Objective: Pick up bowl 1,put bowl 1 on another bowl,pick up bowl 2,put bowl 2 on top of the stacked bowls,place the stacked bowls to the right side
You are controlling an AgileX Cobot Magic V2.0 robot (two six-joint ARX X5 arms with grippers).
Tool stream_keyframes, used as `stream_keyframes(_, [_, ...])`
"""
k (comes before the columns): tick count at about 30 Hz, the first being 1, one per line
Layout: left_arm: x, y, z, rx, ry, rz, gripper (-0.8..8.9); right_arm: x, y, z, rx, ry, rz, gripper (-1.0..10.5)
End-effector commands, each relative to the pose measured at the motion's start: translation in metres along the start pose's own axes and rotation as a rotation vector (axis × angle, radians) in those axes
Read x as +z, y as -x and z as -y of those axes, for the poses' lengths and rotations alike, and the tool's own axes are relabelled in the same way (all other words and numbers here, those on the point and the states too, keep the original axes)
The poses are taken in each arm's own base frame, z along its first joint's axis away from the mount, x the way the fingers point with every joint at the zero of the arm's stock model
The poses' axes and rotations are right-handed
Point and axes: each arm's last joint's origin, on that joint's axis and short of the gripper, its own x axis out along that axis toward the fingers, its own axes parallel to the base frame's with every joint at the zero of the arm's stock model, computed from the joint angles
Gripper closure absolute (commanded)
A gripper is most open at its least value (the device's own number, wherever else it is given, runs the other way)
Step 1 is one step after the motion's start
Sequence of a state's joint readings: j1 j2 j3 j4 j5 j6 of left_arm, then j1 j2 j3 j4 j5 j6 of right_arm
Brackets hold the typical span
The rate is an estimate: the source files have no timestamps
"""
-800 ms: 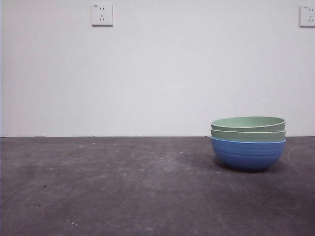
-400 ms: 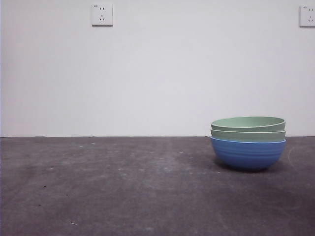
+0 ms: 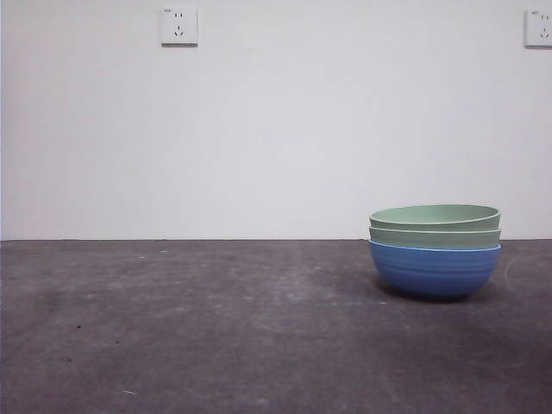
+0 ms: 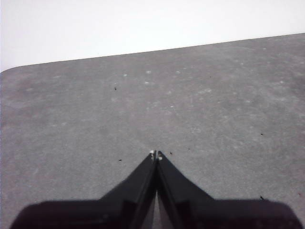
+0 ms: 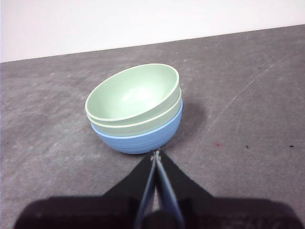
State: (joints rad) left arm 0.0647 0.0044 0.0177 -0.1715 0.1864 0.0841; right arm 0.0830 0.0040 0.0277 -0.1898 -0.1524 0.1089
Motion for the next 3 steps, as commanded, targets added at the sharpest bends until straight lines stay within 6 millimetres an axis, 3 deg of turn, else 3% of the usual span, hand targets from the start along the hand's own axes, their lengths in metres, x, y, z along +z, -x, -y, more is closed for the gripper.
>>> stream_keyframes(1, [-0.0042, -0.0012, -0.0002, 0.003, 0.012, -0.009, 8.17, -0.0047, -0.0014, 0.0011, -0.008, -0.012, -0.011, 9.4])
stream_keyframes(3, [-0.0042, -0.0012, -0.0002, 0.003, 0.012, -0.009, 8.17, -0.0047, -0.0014, 0.0011, -0.008, -0.012, -0.011, 9.4])
